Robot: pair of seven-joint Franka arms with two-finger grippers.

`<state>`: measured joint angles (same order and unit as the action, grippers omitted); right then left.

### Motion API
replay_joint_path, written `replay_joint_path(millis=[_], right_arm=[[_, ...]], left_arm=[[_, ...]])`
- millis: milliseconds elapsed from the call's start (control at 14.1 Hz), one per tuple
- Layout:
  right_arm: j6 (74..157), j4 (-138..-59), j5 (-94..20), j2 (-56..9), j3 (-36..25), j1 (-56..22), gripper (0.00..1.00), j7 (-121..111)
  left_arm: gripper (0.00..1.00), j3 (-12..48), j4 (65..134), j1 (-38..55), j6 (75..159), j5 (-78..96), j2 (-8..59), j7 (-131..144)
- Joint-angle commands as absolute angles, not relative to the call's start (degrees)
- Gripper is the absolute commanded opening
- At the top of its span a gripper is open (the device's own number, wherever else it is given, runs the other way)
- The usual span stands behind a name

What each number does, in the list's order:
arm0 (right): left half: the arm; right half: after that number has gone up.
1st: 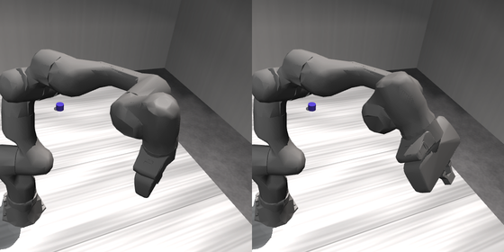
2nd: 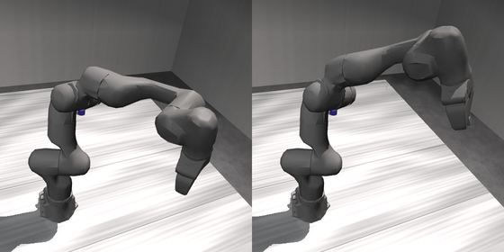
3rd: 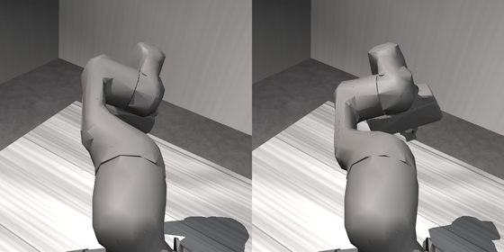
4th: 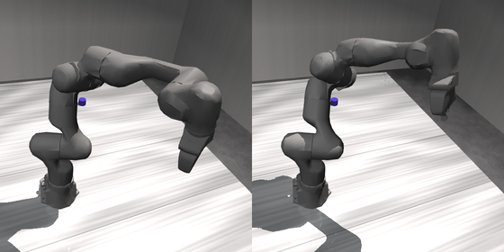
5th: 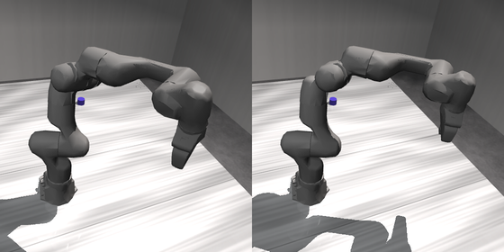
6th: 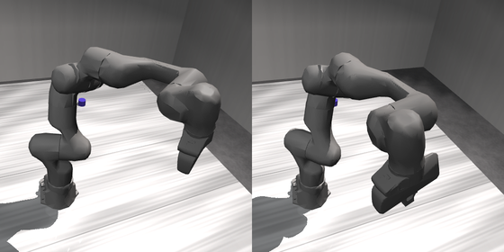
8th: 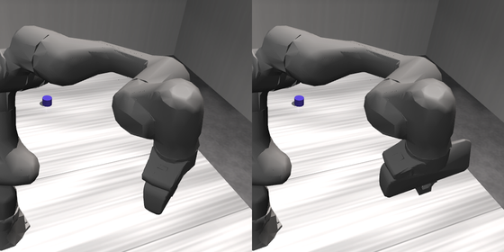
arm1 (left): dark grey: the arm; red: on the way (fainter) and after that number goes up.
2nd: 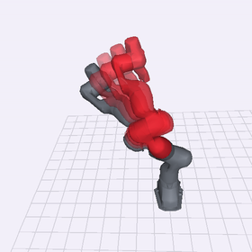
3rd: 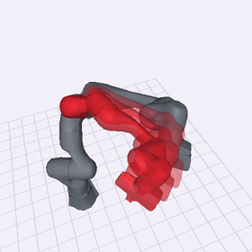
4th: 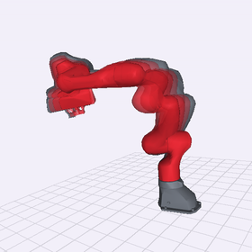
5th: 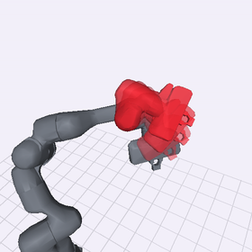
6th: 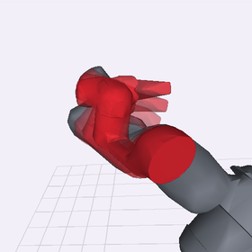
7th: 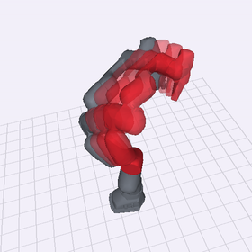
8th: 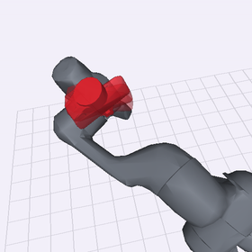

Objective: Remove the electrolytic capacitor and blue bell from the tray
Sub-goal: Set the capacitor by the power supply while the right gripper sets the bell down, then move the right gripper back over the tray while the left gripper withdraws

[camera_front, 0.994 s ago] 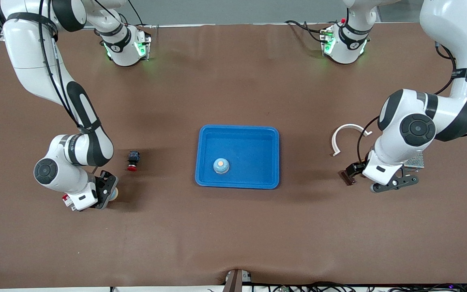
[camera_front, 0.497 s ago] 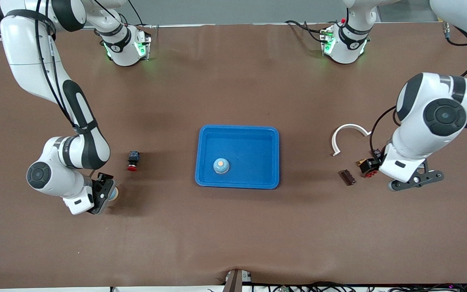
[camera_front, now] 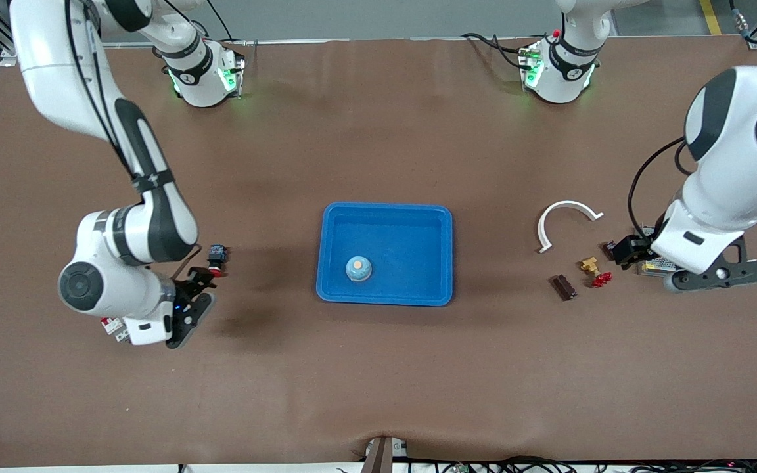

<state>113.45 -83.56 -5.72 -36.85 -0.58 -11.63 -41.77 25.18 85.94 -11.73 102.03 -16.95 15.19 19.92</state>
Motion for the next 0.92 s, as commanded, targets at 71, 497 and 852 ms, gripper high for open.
replay_joint_path(millis=[71,497,852], right_arm=[[110.49,-85.34,-6.59,-32.70,-0.88,-17.21,1.00,-26.76],[111.87,-85.17,-10.02,-30.85,-0.97,-29.86,1.00,0.31],[117.76,-85.25,-10.02,-31.55,-0.97,-36.12,1.00,15.27]], left_arm=[[1.00,20.42,86.13,-8.72,97.91,-13.99,10.03,13.73],[1.00,5.02,87.62,0.35,90.54,-4.94,2.56,3.96],[1.00,2.46,90.60,0.18,86.92,-0.53,-2.53,3.08]])
